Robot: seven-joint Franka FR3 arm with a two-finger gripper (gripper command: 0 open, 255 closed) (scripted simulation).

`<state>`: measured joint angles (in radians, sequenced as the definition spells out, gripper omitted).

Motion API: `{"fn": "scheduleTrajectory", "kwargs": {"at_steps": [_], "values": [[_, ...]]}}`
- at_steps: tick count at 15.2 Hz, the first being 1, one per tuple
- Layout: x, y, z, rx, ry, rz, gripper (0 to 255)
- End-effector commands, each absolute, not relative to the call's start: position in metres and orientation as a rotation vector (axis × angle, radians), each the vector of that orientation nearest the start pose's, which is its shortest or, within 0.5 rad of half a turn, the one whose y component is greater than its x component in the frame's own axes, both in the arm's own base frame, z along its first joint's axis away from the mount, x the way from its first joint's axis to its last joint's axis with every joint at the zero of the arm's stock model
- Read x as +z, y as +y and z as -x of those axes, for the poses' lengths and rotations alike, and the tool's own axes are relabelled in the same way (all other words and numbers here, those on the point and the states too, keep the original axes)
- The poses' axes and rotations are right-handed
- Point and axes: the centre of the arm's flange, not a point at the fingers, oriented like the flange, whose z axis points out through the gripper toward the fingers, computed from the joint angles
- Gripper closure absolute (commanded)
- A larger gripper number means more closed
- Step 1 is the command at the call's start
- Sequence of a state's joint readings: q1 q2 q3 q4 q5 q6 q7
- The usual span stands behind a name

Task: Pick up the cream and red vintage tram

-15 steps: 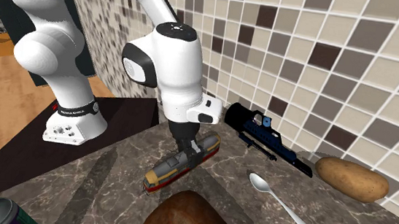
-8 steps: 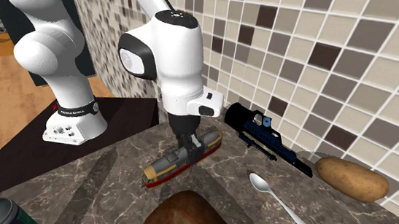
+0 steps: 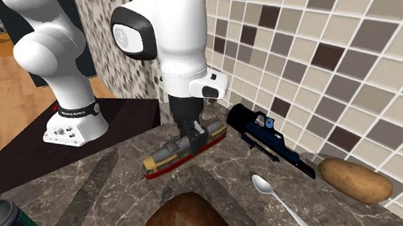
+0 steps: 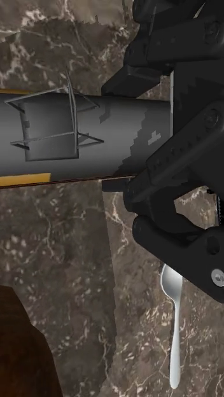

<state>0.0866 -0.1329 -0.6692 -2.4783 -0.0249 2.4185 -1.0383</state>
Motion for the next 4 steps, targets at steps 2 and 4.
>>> {"fn": "scheduleTrajectory", "kwargs": {"at_steps": [2,4], "values": [[0.3495,-0.2561,-0.3922,-0.123,-0.738,3.039,255],[0.3503,-0.2561,-0.3922,-0.123,-0.738,3.039,255]]}}
